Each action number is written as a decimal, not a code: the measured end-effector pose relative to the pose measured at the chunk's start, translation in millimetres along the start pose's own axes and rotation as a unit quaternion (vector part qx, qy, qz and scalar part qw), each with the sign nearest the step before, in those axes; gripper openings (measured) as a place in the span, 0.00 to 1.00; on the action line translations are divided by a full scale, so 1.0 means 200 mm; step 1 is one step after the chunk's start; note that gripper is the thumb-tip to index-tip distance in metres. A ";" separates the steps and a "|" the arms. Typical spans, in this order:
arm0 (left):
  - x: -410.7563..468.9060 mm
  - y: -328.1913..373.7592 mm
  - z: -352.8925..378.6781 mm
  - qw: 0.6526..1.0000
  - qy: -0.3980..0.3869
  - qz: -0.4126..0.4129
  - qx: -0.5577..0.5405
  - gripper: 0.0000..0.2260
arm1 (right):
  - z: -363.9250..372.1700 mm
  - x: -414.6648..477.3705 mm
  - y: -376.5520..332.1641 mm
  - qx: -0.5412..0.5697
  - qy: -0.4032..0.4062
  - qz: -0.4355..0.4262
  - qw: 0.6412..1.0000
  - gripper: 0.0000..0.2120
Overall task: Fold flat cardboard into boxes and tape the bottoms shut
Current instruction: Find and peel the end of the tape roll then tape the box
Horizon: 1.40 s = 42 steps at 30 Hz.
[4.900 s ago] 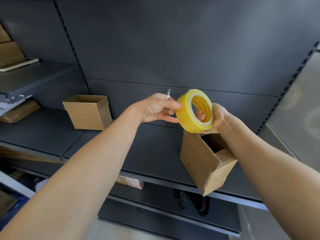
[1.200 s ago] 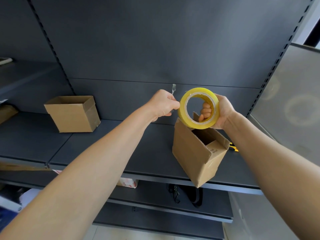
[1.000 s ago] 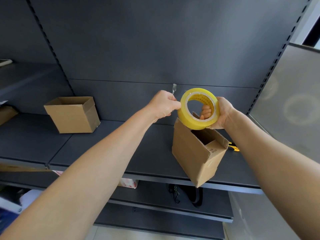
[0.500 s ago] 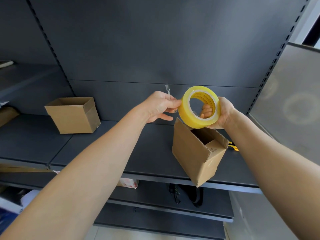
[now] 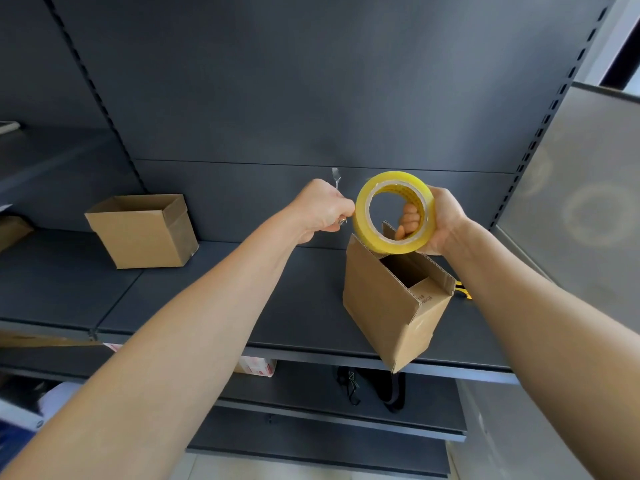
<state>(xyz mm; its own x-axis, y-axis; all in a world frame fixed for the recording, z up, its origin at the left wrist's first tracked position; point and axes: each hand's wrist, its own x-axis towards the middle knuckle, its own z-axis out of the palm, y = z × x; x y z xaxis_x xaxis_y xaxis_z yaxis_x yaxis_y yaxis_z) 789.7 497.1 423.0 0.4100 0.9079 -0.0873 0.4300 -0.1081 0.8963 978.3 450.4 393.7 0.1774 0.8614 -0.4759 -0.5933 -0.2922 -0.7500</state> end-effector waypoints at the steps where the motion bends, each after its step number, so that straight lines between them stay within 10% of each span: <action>1: 0.00 0.00 0.01 1.000 0.002 0.004 -0.002 0.05 | 0.00 0.00 0.00 0.006 0.001 0.008 1.000 0.24; 15: 0.01 -0.04 0.02 0.977 -0.023 -0.088 -0.194 0.07 | -0.03 -0.02 -0.03 0.048 -0.049 0.032 0.997 0.26; 24: 0.01 -0.05 0.00 0.913 -0.018 -0.259 -0.315 0.02 | -0.01 -0.07 -0.04 -0.186 -0.223 -0.045 0.956 0.43; 28: 0.01 -0.07 -0.03 0.906 -0.021 -0.281 -0.316 0.01 | 0.01 -0.06 -0.04 -0.344 -0.200 -0.044 0.917 0.33; 36: 0.00 -0.10 -0.03 0.993 0.063 -0.042 -0.093 0.05 | -0.02 -0.03 -0.03 -0.354 -0.233 -0.074 0.902 0.42; 42: -0.02 -0.16 0.02 0.978 0.102 0.182 0.021 0.11 | -0.01 -0.03 -0.04 -0.298 -0.252 -0.091 0.916 0.46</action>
<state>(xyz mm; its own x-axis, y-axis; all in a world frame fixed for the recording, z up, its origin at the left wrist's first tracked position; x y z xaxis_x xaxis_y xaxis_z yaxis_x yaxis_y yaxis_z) 778.0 495.6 393.3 0.3743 0.8680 0.3264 0.3210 -0.4515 0.8325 983.8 446.5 400.8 -0.2433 0.9568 -0.1591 -0.0283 -0.1710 -0.9849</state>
